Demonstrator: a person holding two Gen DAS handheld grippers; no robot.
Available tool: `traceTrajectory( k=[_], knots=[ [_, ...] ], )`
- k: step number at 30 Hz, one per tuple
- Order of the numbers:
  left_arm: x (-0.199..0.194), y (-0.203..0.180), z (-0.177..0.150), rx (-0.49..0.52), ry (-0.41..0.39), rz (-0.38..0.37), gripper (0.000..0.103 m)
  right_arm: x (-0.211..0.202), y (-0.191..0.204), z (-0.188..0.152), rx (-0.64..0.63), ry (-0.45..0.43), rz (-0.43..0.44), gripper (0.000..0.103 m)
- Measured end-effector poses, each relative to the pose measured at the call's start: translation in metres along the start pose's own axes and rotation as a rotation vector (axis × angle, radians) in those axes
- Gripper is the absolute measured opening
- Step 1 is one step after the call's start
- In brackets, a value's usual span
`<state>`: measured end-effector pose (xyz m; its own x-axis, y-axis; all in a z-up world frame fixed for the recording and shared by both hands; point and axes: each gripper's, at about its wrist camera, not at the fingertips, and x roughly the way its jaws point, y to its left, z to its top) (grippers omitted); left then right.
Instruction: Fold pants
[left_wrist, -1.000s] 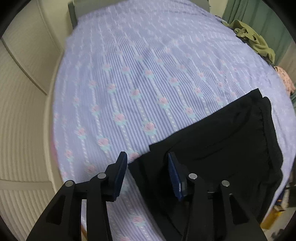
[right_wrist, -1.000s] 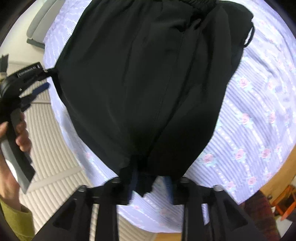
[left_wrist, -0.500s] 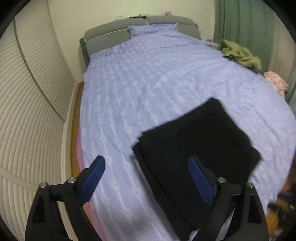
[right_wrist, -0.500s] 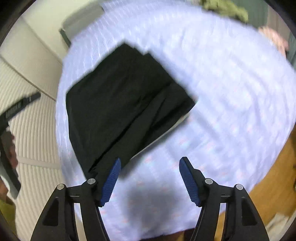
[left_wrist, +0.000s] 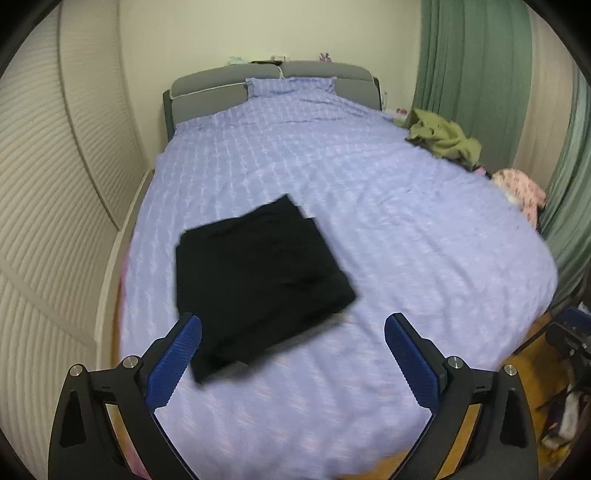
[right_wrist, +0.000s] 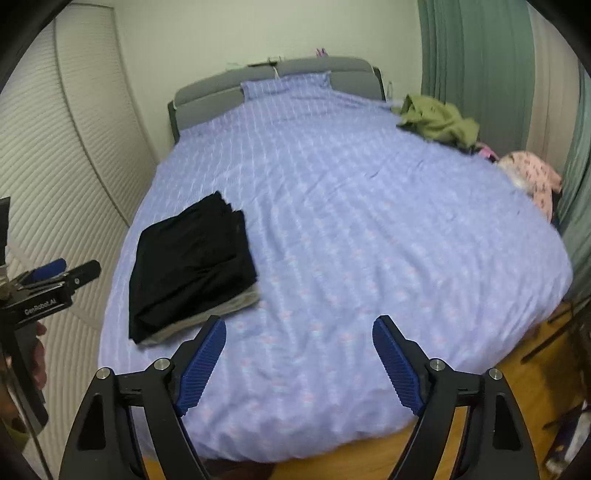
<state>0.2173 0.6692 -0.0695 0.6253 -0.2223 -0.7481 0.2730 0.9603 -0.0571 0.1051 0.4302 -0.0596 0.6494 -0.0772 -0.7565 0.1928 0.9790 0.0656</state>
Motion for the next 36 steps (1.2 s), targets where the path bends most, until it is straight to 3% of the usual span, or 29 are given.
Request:
traceTrajectory(
  k=[10,22,26,31,36],
  knots=[
    [-0.058,-0.159,-0.034,0.083,-0.082,0.057,0.103,-0.071,-0.110,-0.020,-0.032,-0.090,-0.028,0.085],
    [-0.048,-0.301,-0.022,0.085,-0.116,0.091,0.103,-0.073,-0.233,0.012,-0.095,-0.154,-0.004,0.085],
    [-0.054,-0.334,-0.013,0.084,-0.140,0.112,0.103,-0.072,-0.271,0.030,-0.095,-0.138,0.026,0.085],
    [-0.064,-0.360,-0.008,-0.003,-0.124,0.103,0.103,-0.073,-0.304,0.039,-0.092,-0.123,0.060,0.085],
    [-0.076,-0.383,-0.015,-0.052,-0.143,0.163,0.103,-0.077,-0.329,0.042,-0.143,-0.123,0.104,0.085]
  ],
)
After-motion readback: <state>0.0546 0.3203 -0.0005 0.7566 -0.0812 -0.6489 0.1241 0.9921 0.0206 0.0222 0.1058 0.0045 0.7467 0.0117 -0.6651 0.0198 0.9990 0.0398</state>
